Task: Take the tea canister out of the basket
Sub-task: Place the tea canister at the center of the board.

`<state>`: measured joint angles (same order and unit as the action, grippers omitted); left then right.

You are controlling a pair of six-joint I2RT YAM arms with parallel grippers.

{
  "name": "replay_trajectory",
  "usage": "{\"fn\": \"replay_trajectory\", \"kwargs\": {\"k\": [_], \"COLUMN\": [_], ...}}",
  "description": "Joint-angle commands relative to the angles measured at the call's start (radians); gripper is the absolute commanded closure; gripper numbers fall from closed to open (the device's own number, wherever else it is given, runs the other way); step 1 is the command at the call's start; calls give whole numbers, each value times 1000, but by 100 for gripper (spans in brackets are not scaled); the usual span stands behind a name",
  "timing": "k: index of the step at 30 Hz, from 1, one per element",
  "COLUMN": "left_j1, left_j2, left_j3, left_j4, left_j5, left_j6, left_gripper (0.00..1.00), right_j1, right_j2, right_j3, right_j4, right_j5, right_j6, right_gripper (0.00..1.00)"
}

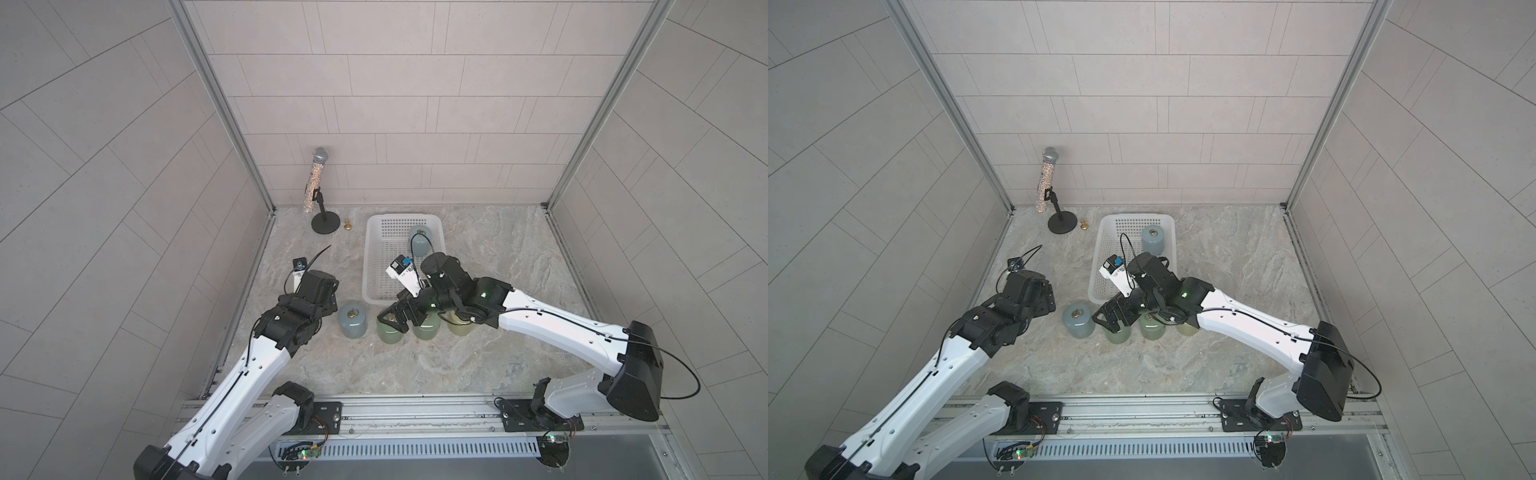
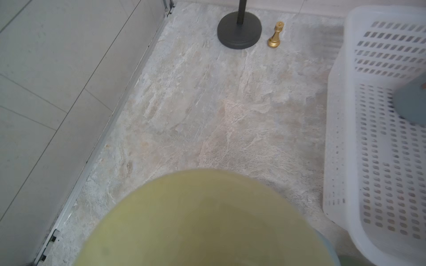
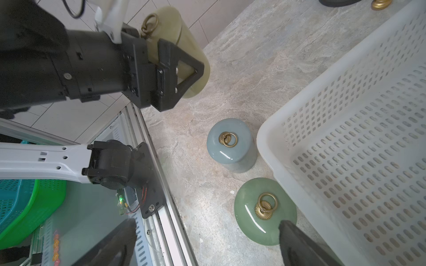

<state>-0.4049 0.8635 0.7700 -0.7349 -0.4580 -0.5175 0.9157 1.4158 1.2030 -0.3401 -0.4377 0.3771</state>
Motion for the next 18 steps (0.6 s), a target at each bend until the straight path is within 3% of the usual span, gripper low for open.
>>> {"fn": "replay_trajectory", "kwargs": {"k": [1,8,18], "left_j1": [6,14,18], "left_j2": [-17,3,173], "left_j3": [-52,-196,-261], "left_j4": [56,201,383], "left_j5": [-65,-69,-61], "left_j6": [-102,-164,-180], "left_gripper": [18,18,17], "right_j1": [6,6,6], "right_j2": [-4,-23,-29], "right_j3": [17,-1,-1], "right_j4": [7,-15,-31], "right_j5": [11,29,46], "right_j6": [-1,-1,-3], "right_gripper": [0,0,0]}}
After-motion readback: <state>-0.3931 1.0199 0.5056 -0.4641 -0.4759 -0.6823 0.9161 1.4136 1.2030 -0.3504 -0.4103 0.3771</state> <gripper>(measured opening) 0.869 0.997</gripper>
